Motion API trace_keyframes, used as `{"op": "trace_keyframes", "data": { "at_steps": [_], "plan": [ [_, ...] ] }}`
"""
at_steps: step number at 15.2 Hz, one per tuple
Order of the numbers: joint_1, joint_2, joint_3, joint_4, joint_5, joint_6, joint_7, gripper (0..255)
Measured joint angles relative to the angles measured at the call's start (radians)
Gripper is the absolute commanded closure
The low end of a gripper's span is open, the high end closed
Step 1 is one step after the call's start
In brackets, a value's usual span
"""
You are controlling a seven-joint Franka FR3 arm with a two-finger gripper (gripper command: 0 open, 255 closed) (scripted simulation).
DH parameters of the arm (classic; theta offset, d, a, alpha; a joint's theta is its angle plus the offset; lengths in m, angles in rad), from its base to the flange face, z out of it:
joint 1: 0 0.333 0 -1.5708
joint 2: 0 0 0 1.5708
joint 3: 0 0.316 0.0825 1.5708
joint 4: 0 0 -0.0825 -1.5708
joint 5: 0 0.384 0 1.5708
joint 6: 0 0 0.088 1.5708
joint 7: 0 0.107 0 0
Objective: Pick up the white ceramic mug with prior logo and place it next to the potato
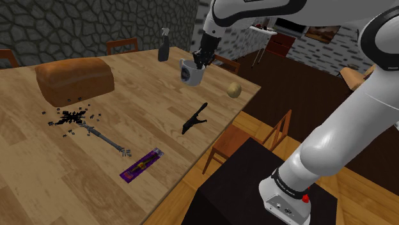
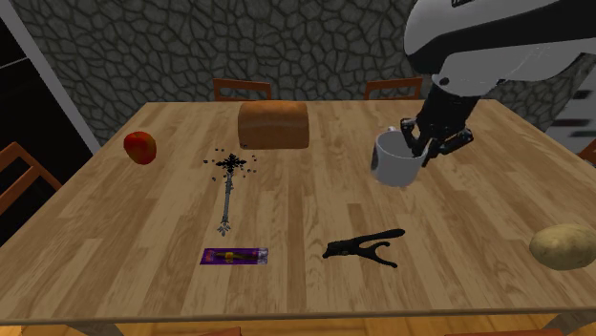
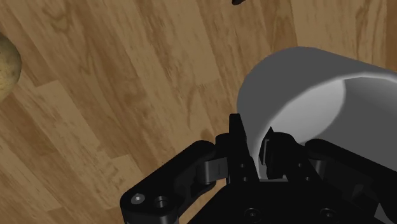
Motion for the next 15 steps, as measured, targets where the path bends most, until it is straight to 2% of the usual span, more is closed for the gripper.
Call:
{"op": "trace_keyframes", "data": {
  "at_steps": [7,15],
  "plan": [
    [-0.081,0.02,-0.086,0.022,0.008,-0.01,-0.169,255],
    [-0.177,0.111,-0.176,0.135,0.023,-0.044,-0.358,255]
  ]
}}
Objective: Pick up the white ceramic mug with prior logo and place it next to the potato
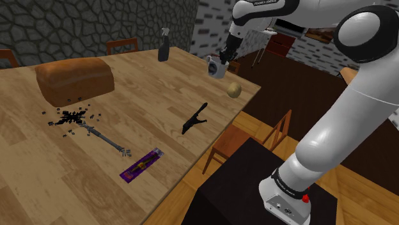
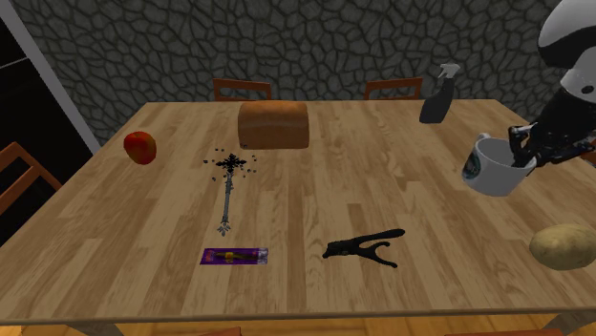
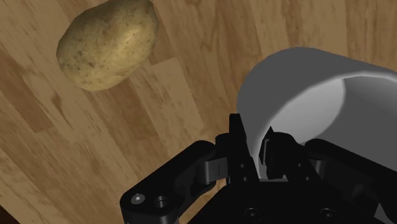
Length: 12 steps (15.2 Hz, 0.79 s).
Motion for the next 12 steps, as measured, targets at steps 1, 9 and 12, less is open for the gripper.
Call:
{"op": "trace_keyframes", "data": {
  "at_steps": [1,9,12],
  "plan": [
    [-0.011,0.021,-0.009,0.028,0.003,-0.008,-0.021,255],
    [-0.114,0.184,-0.074,0.25,0.039,-0.081,-0.188,255],
    [-0.157,0.251,-0.092,0.336,0.056,-0.106,-0.246,255]
  ]
}}
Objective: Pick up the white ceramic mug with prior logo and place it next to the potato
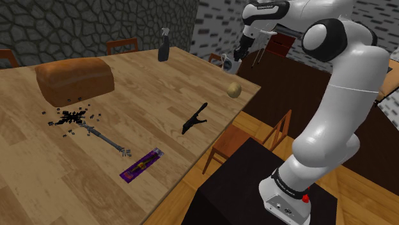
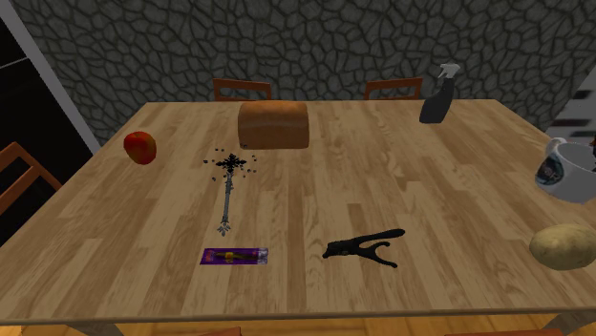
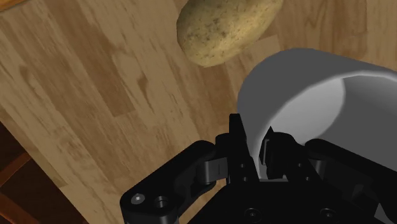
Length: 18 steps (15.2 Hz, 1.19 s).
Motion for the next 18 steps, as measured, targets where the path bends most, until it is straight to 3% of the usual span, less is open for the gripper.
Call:
{"op": "trace_keyframes", "data": {
  "at_steps": [6,9,18],
  "plan": [
    [-0.101,0.197,-0.021,0.307,0.039,-0.122,-0.096,255],
    [-0.113,0.213,-0.022,0.307,0.043,-0.108,-0.112,255],
    [-0.105,0.204,-0.022,0.172,0.046,0.017,-0.127,255]
  ]
}}
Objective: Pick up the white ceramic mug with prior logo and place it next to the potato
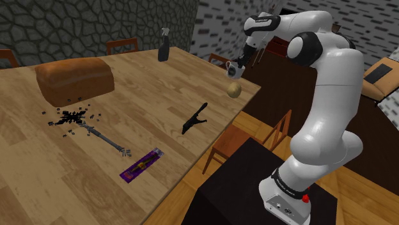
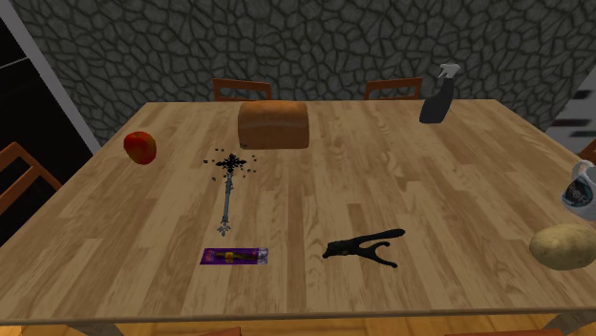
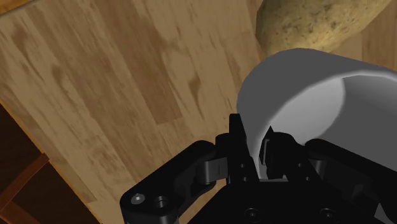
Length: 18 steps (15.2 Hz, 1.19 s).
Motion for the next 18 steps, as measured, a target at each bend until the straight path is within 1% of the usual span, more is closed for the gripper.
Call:
{"op": "trace_keyframes", "data": {
  "at_steps": [13,16,18],
  "plan": [
    [0.001,0.031,0.002,-0.106,0.012,0.156,-0.018,255],
    [0.003,0.034,0.003,-0.131,0.016,0.213,-0.021,255],
    [-0.004,0.045,0.004,-0.127,0.02,0.242,-0.029,255]
  ]
}}
